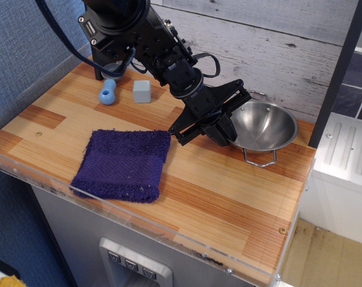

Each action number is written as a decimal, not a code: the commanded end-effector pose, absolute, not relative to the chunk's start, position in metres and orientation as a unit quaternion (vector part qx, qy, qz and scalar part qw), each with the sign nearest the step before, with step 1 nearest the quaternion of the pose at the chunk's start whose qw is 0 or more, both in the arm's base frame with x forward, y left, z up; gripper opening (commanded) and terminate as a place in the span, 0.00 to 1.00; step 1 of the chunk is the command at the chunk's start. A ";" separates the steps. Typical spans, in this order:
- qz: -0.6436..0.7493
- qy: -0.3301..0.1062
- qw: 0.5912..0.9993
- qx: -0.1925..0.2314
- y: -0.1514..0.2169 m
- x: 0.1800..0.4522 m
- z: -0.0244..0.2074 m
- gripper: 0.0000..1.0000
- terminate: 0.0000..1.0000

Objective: Move the bowl to the upper right side of the table

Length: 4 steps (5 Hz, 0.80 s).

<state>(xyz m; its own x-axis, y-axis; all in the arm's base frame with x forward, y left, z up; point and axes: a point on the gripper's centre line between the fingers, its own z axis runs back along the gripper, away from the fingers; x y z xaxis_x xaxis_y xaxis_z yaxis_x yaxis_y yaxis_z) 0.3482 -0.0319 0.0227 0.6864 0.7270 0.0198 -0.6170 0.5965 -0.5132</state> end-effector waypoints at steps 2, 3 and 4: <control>0.372 -0.137 0.887 -0.236 -0.032 0.346 0.040 1.00 0.00; 0.371 -0.148 0.887 -0.234 -0.030 0.347 0.047 1.00 0.00; 0.376 -0.178 0.877 -0.240 -0.022 0.342 0.064 1.00 0.00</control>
